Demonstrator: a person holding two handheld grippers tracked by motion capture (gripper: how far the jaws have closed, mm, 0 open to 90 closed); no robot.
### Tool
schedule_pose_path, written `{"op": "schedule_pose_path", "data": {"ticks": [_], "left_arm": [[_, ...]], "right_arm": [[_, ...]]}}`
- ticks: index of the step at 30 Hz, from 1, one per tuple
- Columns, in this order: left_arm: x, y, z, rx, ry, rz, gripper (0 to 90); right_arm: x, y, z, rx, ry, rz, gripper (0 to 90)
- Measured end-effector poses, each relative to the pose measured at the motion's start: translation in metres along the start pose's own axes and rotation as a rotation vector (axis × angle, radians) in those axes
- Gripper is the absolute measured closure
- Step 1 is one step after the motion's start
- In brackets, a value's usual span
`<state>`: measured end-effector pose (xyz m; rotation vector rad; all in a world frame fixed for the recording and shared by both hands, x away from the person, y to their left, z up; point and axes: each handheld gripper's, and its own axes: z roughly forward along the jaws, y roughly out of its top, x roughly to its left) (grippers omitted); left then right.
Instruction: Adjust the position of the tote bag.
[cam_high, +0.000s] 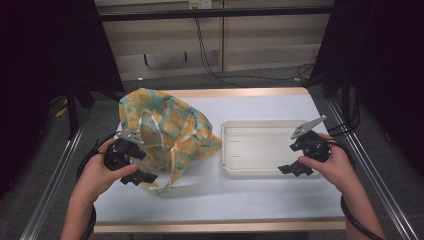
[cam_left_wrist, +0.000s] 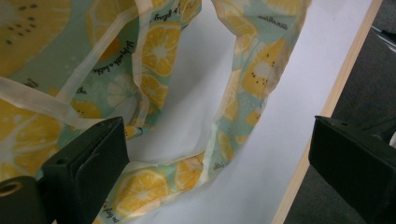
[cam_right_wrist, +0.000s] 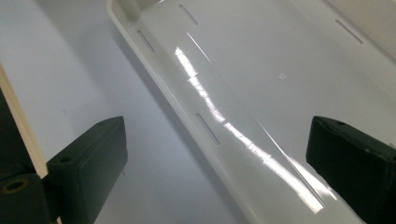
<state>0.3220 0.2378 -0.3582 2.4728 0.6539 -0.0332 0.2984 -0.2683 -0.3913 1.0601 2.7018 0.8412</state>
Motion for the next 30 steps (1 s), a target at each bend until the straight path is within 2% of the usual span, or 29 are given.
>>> {"op": "schedule_pose_path", "data": {"ticks": [1, 4, 5, 13, 14, 16, 18, 20, 21, 22, 23, 26, 27, 28, 30], "left_arm": [[0.001, 0.001, -0.002, 0.014, -0.002, 0.019, 4.4], [0.001, 0.005, -0.006, 0.022, -0.001, 0.034, 4.4], [0.000, 0.007, -0.006, 0.012, -0.006, 0.021, 4.4], [0.003, 0.016, -0.019, 0.021, -0.019, 0.041, 4.2], [0.004, 0.019, -0.021, 0.029, -0.022, 0.052, 4.2], [0.006, 0.027, -0.028, 0.011, -0.034, 0.042, 3.7], [0.007, 0.031, -0.033, 0.008, -0.034, 0.049, 3.5], [0.009, 0.036, -0.039, 0.024, -0.030, 0.068, 3.3], [0.009, 0.038, -0.040, 0.020, -0.027, 0.059, 3.3], [0.010, 0.041, -0.042, 0.024, -0.022, 0.067, 3.3], [0.010, 0.043, -0.044, 0.030, -0.025, 0.075, 3.3], [0.010, 0.050, -0.045, 0.022, -0.054, 0.064, 3.4], [0.010, 0.053, -0.046, 0.023, -0.048, 0.057, 3.4], [0.011, 0.055, -0.048, 0.044, -0.046, 0.082, 3.5], [0.011, 0.060, -0.049, 0.031, -0.050, 0.076, 3.7]], "right_arm": [[0.000, 0.000, 0.000, 0.004, -0.003, 0.001, 5.2], [0.001, 0.000, 0.000, -0.006, 0.015, -0.005, 5.0], [0.001, 0.000, -0.001, -0.013, 0.013, -0.004, 4.6], [0.001, 0.000, -0.001, -0.035, 0.019, -0.014, 4.4], [0.001, 0.000, -0.001, -0.035, 0.019, -0.014, 4.4], [0.001, 0.000, -0.002, -0.038, 0.022, -0.020, 4.5], [0.002, 0.000, -0.002, -0.042, 0.022, -0.028, 4.5], [0.002, 0.000, -0.001, -0.040, 0.024, -0.021, 4.6], [0.001, 0.000, -0.001, -0.038, 0.024, -0.025, 4.6], [0.002, -0.001, -0.001, -0.033, 0.025, -0.018, 4.6], [0.001, -0.001, -0.001, -0.034, 0.026, -0.018, 4.6], [0.001, -0.002, 0.000, -0.037, 0.026, -0.022, 4.7], [0.001, -0.002, 0.000, -0.038, 0.025, -0.019, 4.7], [0.001, -0.002, -0.001, -0.039, 0.025, -0.019, 4.7], [0.001, -0.002, -0.001, -0.043, 0.026, -0.026, 4.7]]}}
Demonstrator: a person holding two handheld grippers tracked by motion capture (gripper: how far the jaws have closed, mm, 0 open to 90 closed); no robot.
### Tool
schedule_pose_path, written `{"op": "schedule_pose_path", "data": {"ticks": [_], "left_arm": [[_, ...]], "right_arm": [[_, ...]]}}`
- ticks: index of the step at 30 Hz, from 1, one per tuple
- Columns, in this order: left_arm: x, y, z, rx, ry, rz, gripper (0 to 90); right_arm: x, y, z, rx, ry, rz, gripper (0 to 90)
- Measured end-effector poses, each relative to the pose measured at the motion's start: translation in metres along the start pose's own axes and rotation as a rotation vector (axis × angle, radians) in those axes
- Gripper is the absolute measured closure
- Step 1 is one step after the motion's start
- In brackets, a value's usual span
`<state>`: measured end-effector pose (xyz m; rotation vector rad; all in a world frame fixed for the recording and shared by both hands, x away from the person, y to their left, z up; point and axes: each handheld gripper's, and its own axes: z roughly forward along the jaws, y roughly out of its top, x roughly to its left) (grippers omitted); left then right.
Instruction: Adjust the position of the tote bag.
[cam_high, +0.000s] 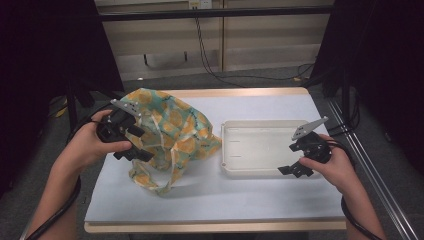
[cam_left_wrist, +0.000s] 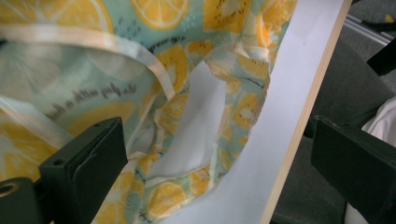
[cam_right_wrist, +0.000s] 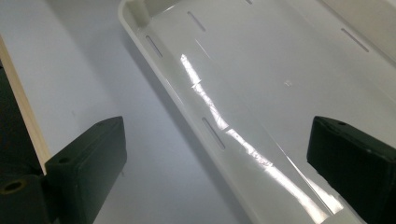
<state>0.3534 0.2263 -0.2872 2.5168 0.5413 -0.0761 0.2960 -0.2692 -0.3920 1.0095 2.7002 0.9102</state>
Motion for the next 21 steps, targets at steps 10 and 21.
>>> {"op": "schedule_pose_path", "data": {"ticks": [10, 21], "left_arm": [[0.007, 0.023, -0.013, 0.003, -0.010, 0.017, 4.0], [0.014, 0.038, -0.024, 0.029, -0.001, 0.054, 4.0]], "right_arm": [[0.002, 0.001, 0.001, 0.003, 0.006, -0.002, 4.7], [0.001, 0.000, 0.001, -0.002, 0.012, -0.002, 4.6]]}}
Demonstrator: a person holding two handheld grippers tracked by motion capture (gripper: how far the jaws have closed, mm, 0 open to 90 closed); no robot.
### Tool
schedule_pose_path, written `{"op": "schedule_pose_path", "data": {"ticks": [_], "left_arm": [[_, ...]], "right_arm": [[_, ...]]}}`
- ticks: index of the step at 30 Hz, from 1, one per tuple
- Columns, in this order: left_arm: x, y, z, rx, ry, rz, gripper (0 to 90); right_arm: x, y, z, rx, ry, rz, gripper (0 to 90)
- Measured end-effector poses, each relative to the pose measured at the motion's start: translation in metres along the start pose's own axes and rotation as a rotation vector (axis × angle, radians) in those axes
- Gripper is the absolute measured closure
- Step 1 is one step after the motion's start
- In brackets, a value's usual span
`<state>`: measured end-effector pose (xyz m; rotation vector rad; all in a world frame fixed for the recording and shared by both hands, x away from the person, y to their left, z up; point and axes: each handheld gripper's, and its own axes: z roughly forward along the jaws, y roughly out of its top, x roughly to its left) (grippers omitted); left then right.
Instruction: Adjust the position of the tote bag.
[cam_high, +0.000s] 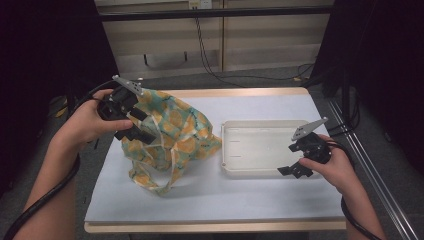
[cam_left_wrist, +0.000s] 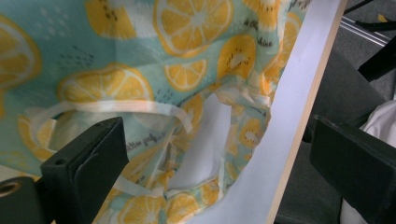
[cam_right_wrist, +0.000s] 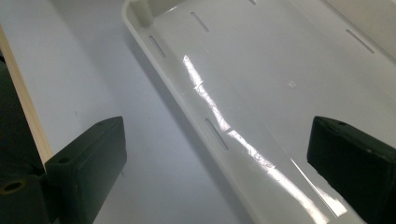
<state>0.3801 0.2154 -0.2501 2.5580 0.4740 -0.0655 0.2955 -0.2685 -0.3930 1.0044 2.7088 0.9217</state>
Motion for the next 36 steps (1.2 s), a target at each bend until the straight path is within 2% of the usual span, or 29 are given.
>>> {"op": "schedule_pose_path", "data": {"ticks": [1, 2, 3, 6, 8, 13, 14, 17, 18, 20, 23, 27, 29, 32, 33, 36], "left_arm": [[-0.003, 0.003, -0.002, -0.030, -0.004, -0.022, 4.0], [-0.003, 0.005, -0.003, -0.030, -0.005, -0.020, 4.1], [-0.004, 0.010, -0.007, -0.016, 0.017, -0.018, 4.0], [-0.004, 0.014, -0.010, -0.018, 0.016, -0.014, 4.0], [-0.002, 0.021, -0.014, -0.004, 0.025, 0.006, 4.1], [-0.001, 0.029, -0.018, -0.001, 0.040, 0.005, 4.0], [0.000, 0.034, -0.018, 0.001, 0.040, 0.018, 4.1], [0.001, 0.038, -0.019, 0.000, 0.045, 0.020, 4.0], [0.004, 0.042, -0.019, 0.013, 0.042, 0.044, 4.0], [0.004, 0.044, -0.018, 0.002, 0.043, 0.029, 4.0], [0.008, 0.051, -0.015, 0.006, 0.049, 0.031, 4.0], [0.011, 0.056, -0.015, 0.006, 0.050, 0.042, 4.0], [0.013, 0.061, -0.015, 0.017, 0.058, 0.066, 4.0], [0.014, 0.063, -0.013, 0.016, 0.071, 0.053, 3.9], [0.015, 0.066, -0.011, 0.031, 0.075, 0.062, 3.8], [0.017, 0.067, -0.009, 0.029, 0.070, 0.071, 3.8]], "right_arm": [[0.001, 0.000, 0.000, 0.006, 0.000, 0.007, 4.6], [0.001, 0.000, 0.001, 0.003, -0.001, 0.000, 4.6], [0.001, 0.000, 0.001, 0.008, 0.001, -0.002, 4.6], [0.001, 0.001, 0.002, 0.005, 0.002, -0.007, 4.7], [0.002, 0.000, 0.003, 0.009, -0.002, -0.004, 4.7], [0.001, 0.000, 0.004, 0.012, 0.002, -0.002, 4.7], [0.000, 0.000, 0.005, 0.011, -0.001, -0.005, 4.7], [0.000, -0.001, 0.005, 0.017, 0.000, 0.000, 4.7], [0.001, 0.000, 0.005, 0.018, 0.000, -0.001, 4.7], [0.001, 0.000, 0.005, 0.015, 0.001, 0.000, 4.7], [0.001, 0.000, 0.004, 0.012, 0.002, -0.004, 4.7], [0.000, -0.001, 0.003, 0.010, 0.003, -0.004, 4.7], [0.000, -0.001, 0.003, 0.011, 0.005, 0.001, 4.7], [-0.001, -0.002, 0.004, 0.010, -0.003, -0.004, 4.7], [0.000, -0.002, 0.004, 0.015, 0.002, 0.002, 4.7], [0.000, -0.001, 0.005, 0.016, 0.003, 0.001, 4.7]]}}
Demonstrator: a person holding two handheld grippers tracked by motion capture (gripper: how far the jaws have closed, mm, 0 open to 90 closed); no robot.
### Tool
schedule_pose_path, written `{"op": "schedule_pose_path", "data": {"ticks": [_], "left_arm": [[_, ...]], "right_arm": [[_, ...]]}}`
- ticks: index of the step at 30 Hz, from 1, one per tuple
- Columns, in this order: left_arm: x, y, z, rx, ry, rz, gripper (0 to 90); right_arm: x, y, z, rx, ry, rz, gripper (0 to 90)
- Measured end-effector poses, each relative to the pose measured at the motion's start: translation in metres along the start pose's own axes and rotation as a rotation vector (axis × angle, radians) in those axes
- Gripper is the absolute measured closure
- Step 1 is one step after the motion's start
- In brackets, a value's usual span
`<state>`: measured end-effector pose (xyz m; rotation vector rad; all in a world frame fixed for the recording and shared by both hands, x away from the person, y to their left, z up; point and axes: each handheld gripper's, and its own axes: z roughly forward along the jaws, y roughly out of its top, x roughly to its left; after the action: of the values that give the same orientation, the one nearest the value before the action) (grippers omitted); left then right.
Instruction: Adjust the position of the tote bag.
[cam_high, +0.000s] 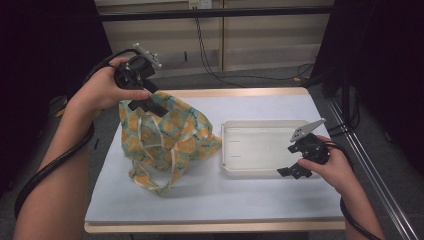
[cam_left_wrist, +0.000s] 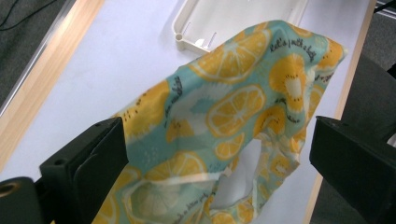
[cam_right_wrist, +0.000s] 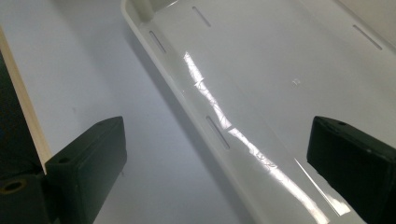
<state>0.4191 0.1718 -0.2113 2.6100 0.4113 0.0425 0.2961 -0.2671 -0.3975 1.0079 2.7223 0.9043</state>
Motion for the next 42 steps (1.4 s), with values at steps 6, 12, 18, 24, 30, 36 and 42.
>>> {"op": "schedule_pose_path", "data": {"ticks": [6, 12, 18, 24, 30, 36, 42], "left_arm": [[0.006, 0.006, 0.011, 0.008, 0.029, 0.022, 3.3], [0.011, 0.009, 0.022, 0.034, 0.033, 0.039, 2.0], [0.011, 0.011, 0.033, 0.066, 0.063, 0.032, 1.3], [0.011, 0.011, 0.039, 0.066, 0.066, 0.069, 6.8], [0.014, 0.010, 0.044, 0.068, 0.054, 0.086, 14.0], [0.017, 0.007, 0.053, 0.090, -0.009, 0.054, 25.2], [0.020, 0.006, 0.056, 0.087, -0.023, 0.073, 33.0]], "right_arm": [[0.000, 0.000, 0.001, -0.005, 0.009, -0.006, 4.7], [0.000, 0.000, 0.001, -0.005, 0.013, -0.008, 4.7], [0.000, 0.000, 0.001, -0.008, 0.016, -0.013, 4.7], [0.000, -0.001, 0.001, -0.009, 0.013, -0.013, 4.7], [0.000, -0.001, 0.001, -0.005, 0.015, -0.011, 4.7], [-0.001, -0.001, 0.001, -0.004, 0.018, -0.012, 4.7], [-0.001, -0.001, 0.001, -0.003, 0.018, -0.009, 4.8]]}}
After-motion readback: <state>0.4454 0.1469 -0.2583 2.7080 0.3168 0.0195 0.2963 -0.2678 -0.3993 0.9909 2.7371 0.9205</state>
